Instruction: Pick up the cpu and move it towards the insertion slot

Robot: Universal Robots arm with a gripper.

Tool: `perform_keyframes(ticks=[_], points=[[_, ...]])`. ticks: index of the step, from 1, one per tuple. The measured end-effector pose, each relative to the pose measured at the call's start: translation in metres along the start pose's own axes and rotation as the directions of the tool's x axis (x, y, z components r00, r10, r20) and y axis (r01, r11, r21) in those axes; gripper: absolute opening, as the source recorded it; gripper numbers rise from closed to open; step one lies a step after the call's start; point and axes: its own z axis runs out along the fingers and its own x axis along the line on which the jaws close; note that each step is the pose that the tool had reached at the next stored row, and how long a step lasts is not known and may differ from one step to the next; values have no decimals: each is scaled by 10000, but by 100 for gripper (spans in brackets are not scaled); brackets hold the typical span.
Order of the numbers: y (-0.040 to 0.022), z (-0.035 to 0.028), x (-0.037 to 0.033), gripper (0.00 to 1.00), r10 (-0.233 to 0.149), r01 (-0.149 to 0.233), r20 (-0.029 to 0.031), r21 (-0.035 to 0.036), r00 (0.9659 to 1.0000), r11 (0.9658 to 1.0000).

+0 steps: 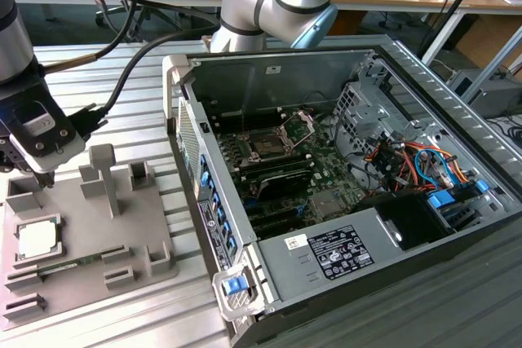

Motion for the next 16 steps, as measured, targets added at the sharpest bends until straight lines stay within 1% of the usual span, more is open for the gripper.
perform_keyframes(ticks=[16], points=[[-2,41,7,11,0,0,0,1,10000,10000]])
